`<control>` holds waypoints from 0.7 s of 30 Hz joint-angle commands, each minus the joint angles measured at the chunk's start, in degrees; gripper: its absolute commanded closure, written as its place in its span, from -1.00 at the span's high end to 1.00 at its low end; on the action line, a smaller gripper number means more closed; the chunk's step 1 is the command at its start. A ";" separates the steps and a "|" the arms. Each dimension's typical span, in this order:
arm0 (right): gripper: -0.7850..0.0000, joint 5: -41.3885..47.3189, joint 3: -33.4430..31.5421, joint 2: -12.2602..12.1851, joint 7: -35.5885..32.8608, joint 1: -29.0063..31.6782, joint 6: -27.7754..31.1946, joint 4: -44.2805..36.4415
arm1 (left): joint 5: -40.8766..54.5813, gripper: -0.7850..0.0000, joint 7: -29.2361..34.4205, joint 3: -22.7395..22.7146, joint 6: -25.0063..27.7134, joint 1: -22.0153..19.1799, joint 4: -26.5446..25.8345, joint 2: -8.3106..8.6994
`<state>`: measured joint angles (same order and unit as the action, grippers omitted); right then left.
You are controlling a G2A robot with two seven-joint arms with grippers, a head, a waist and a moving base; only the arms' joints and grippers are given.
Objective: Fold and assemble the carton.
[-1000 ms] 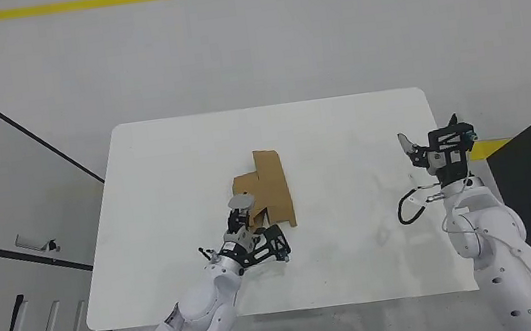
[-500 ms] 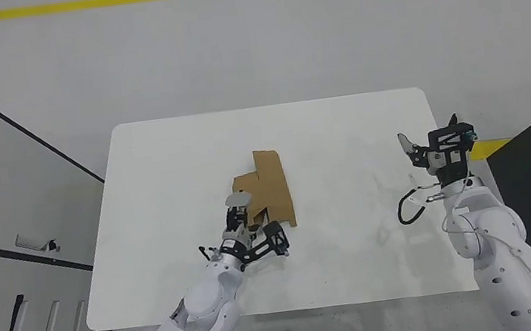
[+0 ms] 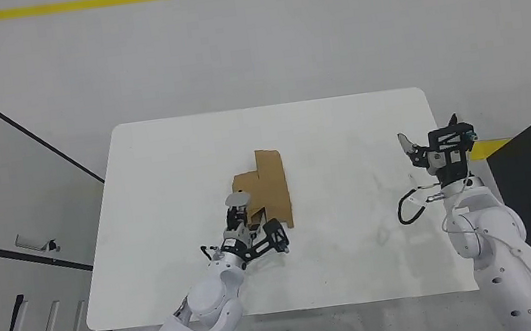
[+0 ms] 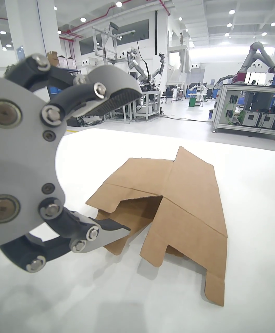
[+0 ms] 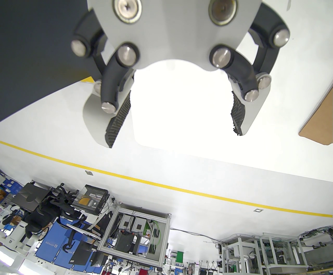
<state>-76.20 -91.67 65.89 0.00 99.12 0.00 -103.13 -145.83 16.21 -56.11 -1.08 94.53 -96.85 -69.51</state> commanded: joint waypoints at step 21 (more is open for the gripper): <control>1.00 0.00 0.00 0.00 0.00 0.00 0.00 0.00 | 1.50 0.48 1.57 -1.12 0.57 0.26 1.04 -0.70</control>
<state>-76.20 -91.67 65.89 0.00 99.12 0.00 -103.13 -144.30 17.83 -57.20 -0.50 94.77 -95.77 -70.19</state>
